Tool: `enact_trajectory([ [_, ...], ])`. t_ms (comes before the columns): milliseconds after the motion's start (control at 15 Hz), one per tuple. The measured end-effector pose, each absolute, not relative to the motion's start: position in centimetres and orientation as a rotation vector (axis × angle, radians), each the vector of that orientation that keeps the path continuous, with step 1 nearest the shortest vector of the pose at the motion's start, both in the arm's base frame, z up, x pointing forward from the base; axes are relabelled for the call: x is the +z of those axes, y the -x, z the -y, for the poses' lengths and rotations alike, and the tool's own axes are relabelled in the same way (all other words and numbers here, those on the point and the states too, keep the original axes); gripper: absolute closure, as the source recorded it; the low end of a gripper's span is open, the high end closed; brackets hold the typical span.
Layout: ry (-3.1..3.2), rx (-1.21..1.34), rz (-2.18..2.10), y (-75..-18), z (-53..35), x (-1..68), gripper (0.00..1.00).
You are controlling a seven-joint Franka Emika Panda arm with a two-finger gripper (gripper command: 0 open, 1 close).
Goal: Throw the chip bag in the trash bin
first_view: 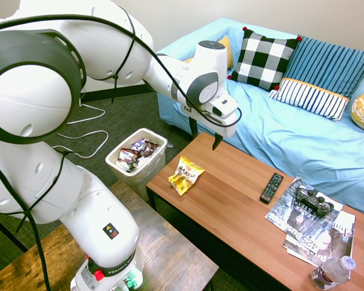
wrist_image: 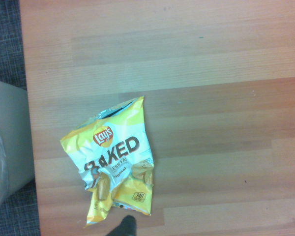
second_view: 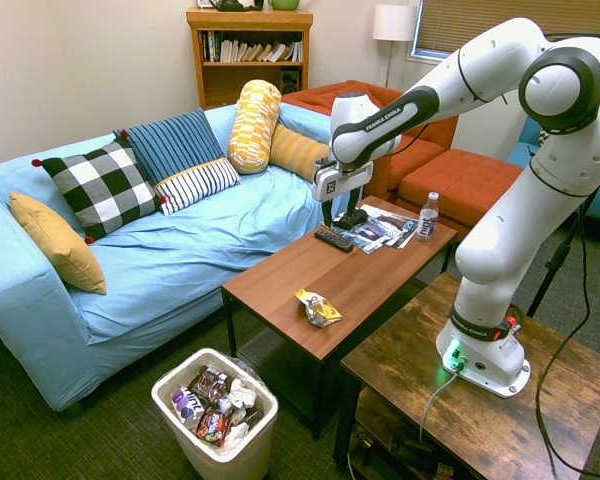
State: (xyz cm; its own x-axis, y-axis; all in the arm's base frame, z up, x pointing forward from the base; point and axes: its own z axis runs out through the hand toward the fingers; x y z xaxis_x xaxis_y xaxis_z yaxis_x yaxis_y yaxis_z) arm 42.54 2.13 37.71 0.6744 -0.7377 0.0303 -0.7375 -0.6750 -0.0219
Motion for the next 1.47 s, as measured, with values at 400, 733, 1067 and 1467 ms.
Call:
enact_trajectory([
  [400,2.884,0.064,-1.214,-45.7,-3.0,33.4,0.00],
  [733,2.973,0.205,-1.133,-48.4,-7.1,26.7,0.00],
  [1067,3.057,0.297,-1.065,-48.2,-11.1,21.0,0.00],
  [1467,3.105,0.386,-1.048,-49.3,-13.3,14.7,0.00],
])
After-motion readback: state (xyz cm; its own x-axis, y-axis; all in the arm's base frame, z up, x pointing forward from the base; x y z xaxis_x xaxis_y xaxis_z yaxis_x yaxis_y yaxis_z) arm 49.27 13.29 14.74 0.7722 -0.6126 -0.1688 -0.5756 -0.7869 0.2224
